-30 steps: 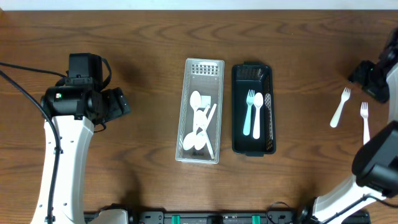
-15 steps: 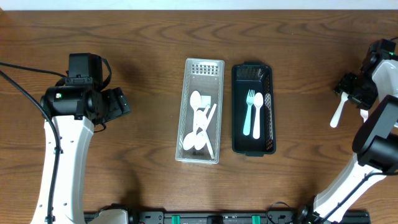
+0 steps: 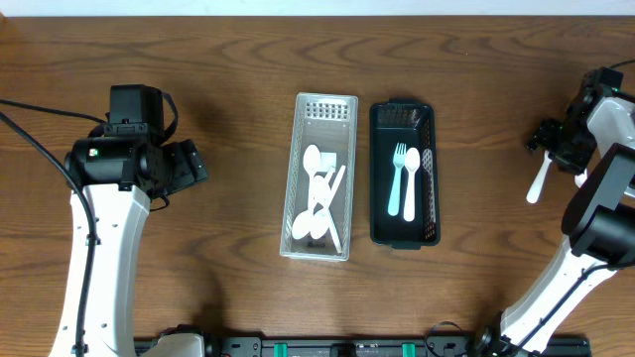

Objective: Pack container
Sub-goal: 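Reach the right gripper to a white fork and grasp it, then carry the white fork into the black basket and release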

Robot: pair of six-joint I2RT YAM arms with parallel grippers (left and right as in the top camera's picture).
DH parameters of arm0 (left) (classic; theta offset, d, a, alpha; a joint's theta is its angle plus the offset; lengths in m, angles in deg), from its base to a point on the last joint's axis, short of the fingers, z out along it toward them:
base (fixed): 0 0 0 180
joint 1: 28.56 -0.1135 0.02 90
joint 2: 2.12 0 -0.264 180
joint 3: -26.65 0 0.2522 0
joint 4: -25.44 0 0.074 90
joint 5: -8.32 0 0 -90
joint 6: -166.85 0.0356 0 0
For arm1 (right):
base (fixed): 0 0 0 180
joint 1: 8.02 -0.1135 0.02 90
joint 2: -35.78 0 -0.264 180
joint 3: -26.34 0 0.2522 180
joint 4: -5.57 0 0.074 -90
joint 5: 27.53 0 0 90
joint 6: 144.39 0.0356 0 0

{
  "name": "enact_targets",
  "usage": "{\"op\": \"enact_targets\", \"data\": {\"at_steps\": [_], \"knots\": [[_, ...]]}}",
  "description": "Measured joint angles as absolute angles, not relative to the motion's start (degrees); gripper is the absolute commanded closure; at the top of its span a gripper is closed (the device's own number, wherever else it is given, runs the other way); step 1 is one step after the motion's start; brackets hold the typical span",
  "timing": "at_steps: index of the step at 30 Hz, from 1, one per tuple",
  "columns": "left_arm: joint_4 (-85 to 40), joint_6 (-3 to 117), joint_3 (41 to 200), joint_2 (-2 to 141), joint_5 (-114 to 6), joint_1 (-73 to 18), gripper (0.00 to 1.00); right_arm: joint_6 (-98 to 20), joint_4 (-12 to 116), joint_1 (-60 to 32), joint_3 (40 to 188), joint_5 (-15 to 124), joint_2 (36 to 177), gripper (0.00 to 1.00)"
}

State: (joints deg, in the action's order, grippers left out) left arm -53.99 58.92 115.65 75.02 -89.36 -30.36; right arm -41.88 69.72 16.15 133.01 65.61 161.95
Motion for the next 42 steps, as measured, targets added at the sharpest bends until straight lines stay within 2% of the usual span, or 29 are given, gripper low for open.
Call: {"op": "enact_targets", "data": {"at_steps": [7, 17, 23, 27, 32, 36, 40, 42], "knots": [[-54.0, 58.9, 115.7, 75.0, -89.4, -30.4, 0.02, -44.7, 68.1, 17.0, 133.0, 64.0, 162.3, 0.26], [-54.0, 58.9, 115.7, 75.0, -89.4, -30.4, 0.02, -47.8, 67.5, 17.0, 133.1, 63.7, 162.4, 0.57], [-54.0, 58.9, 115.7, 75.0, -89.4, -30.4, 0.02, -47.9, 67.5, 17.0, 133.2, 63.7, 162.4, 0.63], [-54.0, 58.9, 115.7, 75.0, -89.4, -30.4, 0.02, -48.0, 67.2, 17.0, 133.2, 63.7, 162.4, 0.7], [-54.1, 58.9, 115.7, 75.0, -89.4, -30.4, 0.02, -48.0, 66.7, 17.0, 133.2, 63.9, 162.4, 0.73], [-54.2, 58.9, 115.7, 75.0, -89.4, -30.4, 0.02, -48.0, 66.0, 17.0, 133.2, 64.0, 162.4, 0.82], [-54.2, 58.9, 115.7, 75.0, -89.4, -30.4, 0.02, -48.1, 66.0, 17.0, 133.2, 64.0, 162.4, 0.82], [-54.2, 58.9, 115.7, 75.0, -89.4, -30.4, 0.02, -48.1, 66.9, 17.0, 133.3, 64.0, 162.4, 0.87]]}}
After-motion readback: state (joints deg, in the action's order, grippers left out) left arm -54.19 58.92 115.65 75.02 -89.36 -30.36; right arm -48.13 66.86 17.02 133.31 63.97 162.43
